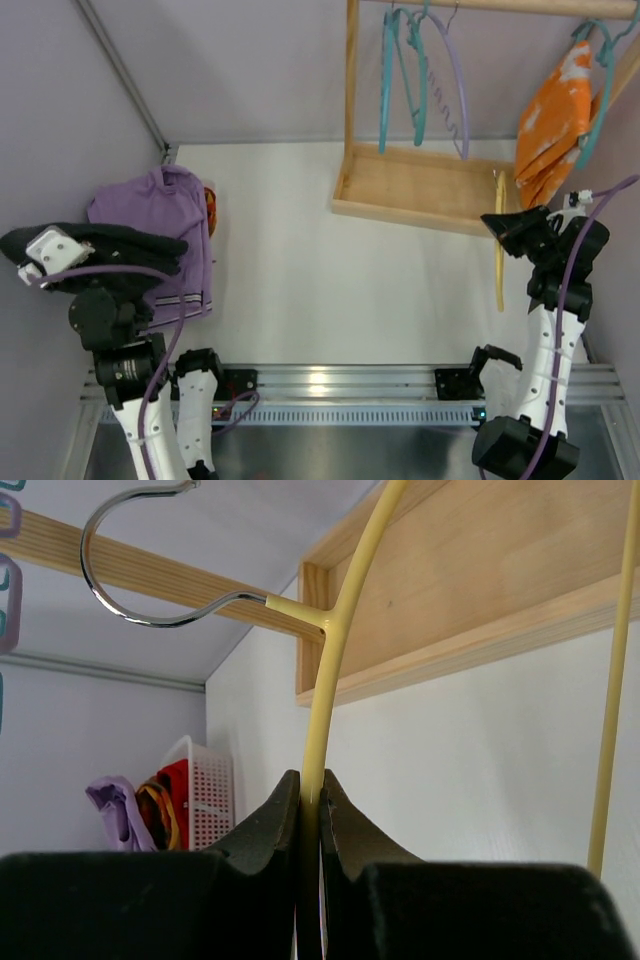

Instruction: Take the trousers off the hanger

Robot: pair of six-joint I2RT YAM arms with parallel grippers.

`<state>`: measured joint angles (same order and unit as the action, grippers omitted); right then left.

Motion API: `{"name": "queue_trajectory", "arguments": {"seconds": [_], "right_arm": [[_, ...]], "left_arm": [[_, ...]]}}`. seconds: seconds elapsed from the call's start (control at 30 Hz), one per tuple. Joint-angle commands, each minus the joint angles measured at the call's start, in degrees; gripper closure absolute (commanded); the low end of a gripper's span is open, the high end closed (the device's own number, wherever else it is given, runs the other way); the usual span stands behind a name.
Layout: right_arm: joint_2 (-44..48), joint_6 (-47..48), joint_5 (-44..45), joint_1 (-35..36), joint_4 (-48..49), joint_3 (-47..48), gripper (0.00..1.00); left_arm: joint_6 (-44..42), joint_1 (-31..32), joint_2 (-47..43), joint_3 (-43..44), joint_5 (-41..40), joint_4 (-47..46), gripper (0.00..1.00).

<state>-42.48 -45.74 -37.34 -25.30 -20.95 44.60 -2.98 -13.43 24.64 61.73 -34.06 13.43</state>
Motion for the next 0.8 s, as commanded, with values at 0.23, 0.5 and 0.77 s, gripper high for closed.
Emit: {"name": "queue_trajectory", "arguments": {"seconds": [0.23,0.5,0.77], "right_arm": [[1.6,0.6,-0.6,-0.3,3.5,4.8,1.00],[2.9,2.1,-2.7,-0.3,2.8,10.2,1.00],[3.3,5.3,-2.8,-0.3,0.7,17.4,1.00]], "left_arm": [[-2.7,-0.2,10.1,-13.2,11.8,-30.6,1.00],[2.8,-0.2,32.5,-7.2,19.9,-34.1,1.00],[8.4,0.4,39.0,-10.8,24.1,-30.2,0.93]]}}
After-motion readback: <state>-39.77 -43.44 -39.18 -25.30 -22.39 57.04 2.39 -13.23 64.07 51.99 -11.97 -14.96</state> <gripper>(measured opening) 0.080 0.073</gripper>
